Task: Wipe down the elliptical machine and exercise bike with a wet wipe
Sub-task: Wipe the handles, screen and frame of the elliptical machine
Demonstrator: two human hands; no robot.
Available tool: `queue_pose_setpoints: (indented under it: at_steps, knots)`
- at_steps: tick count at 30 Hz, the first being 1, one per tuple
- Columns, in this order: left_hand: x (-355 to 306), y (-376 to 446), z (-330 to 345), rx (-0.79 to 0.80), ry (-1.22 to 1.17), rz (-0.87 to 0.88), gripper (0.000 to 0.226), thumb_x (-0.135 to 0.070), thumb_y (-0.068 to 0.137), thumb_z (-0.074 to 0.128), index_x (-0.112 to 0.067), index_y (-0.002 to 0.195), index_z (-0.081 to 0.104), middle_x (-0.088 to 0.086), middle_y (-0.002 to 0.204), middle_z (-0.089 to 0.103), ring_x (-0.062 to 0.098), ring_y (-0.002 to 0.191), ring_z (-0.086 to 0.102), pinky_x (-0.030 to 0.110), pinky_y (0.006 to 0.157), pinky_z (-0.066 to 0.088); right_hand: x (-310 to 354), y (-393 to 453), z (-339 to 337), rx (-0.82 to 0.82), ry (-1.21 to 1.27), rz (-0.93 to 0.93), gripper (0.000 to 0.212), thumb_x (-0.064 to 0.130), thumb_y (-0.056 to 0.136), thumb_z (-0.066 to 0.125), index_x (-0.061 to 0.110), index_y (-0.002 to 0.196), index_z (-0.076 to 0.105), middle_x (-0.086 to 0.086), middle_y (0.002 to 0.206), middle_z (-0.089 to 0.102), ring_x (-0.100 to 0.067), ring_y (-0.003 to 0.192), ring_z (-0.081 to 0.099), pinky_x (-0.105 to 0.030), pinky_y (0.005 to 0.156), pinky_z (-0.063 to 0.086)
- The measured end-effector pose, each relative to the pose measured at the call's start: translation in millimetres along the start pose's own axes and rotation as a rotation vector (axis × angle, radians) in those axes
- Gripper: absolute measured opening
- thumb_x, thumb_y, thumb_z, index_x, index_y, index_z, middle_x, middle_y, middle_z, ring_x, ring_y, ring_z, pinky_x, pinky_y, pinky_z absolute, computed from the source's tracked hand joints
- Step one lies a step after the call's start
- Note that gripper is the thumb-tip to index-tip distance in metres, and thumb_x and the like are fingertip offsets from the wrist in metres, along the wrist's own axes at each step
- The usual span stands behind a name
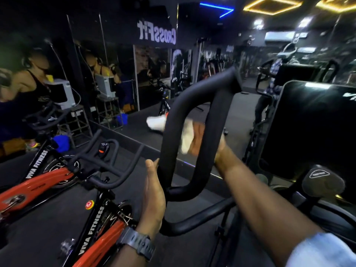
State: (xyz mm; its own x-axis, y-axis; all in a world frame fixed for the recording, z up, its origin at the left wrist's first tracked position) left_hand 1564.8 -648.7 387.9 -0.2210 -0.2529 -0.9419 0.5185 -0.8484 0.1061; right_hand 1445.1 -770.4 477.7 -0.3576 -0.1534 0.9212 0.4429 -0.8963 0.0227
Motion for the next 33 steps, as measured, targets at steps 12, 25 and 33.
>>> queue_pose_setpoints:
  at_steps: [12,25,33]
  knots:
    - [-33.6,12.3,13.9,0.147,0.031,0.079,0.100,-0.096,0.077,0.027,-0.030,0.149,0.050,-0.016,0.148,0.055,-0.002,0.137,0.047,0.033,0.121,0.031,64.2,-1.6,-1.6,0.102,0.297,-0.244,0.107,0.092,0.077,0.015,0.006,0.107,0.071,-0.012,0.096,0.070,-0.027,0.091,0.066,-0.036,0.080,0.052]
    - [-8.5,-2.2,-12.2,0.165,0.062,0.073,0.094,-0.083,0.085,0.023,-0.017,0.146,0.052,-0.008,0.139,0.063,-0.004,0.126,0.057,0.007,0.096,0.044,-79.5,-11.4,-19.8,0.055,0.538,0.345,0.050,0.003,0.106,0.023,-0.011,0.086,0.066,0.011,0.078,0.070,-0.008,0.079,0.068,-0.024,0.077,0.053]
    - [19.1,-10.1,-40.6,0.088,0.132,0.010,0.086,-0.082,0.091,0.020,-0.023,0.135,0.064,-0.009,0.133,0.068,0.000,0.126,0.059,0.034,0.114,0.041,-190.4,-44.6,-8.4,0.178,0.056,0.519,0.088,0.077,0.074,0.056,0.003,0.119,0.067,-0.015,0.114,0.069,-0.024,0.101,0.068,-0.035,0.085,0.054]
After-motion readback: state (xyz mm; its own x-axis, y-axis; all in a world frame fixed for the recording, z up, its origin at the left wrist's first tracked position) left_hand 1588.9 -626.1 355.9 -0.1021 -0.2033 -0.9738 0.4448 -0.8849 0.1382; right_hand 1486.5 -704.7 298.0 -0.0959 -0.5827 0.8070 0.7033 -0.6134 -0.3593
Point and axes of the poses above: each hand's wrist, its own y-axis towards the middle knuckle, its own z-axis out of the palm, x = y × z, the point moved 8 cm from there along y, towards the middle knuckle
